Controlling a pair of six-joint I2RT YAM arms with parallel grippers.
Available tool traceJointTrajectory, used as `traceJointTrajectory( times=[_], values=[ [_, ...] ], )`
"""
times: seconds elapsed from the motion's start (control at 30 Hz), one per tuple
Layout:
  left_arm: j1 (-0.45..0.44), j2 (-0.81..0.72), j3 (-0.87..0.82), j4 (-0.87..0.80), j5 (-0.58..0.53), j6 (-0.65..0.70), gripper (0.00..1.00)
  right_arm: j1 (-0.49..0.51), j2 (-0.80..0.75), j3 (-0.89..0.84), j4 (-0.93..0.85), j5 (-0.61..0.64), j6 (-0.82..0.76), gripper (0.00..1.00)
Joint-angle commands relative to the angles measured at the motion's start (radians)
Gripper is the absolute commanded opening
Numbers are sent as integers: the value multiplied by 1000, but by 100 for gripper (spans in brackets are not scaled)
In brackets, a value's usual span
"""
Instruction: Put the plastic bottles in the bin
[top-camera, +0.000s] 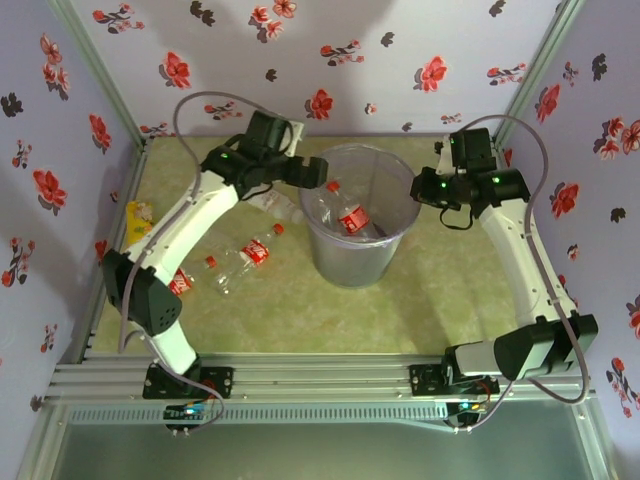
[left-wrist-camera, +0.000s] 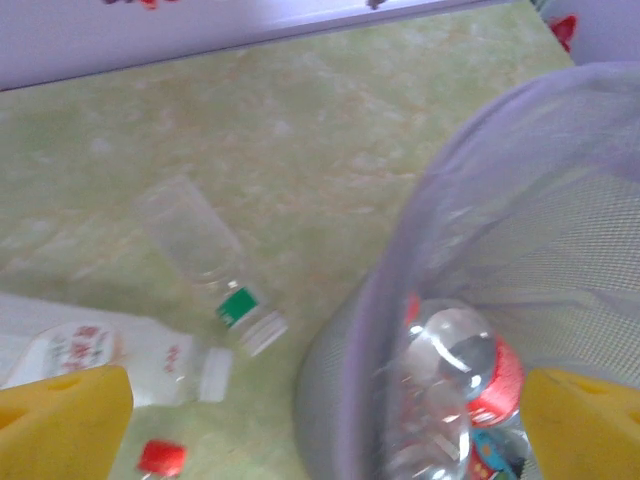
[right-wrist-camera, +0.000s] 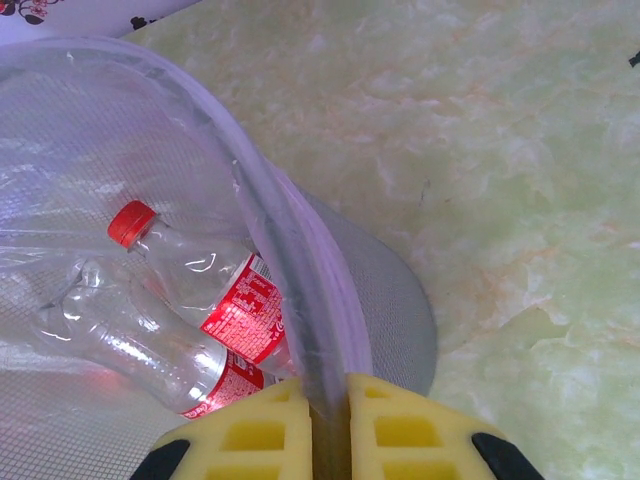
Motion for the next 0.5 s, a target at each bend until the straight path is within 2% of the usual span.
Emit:
traceJointTrajectory(
  times=[0.0, 0.27, 0.4, 0.47],
  values=[
    [139, -121, 13, -162, -25, 57, 100, 9, -10, -26, 14, 34, 20, 9],
    [581, -304, -268, -208, -66, 109, 100, 10, -25, -23, 9, 38, 20, 8],
    [771, -278, -380, -150, -83, 126, 100, 11, -32, -27, 11, 36, 24, 8],
    [835, -244, -417, -123, -84, 130, 100, 13, -35, -30, 12, 33, 23, 8]
  ],
)
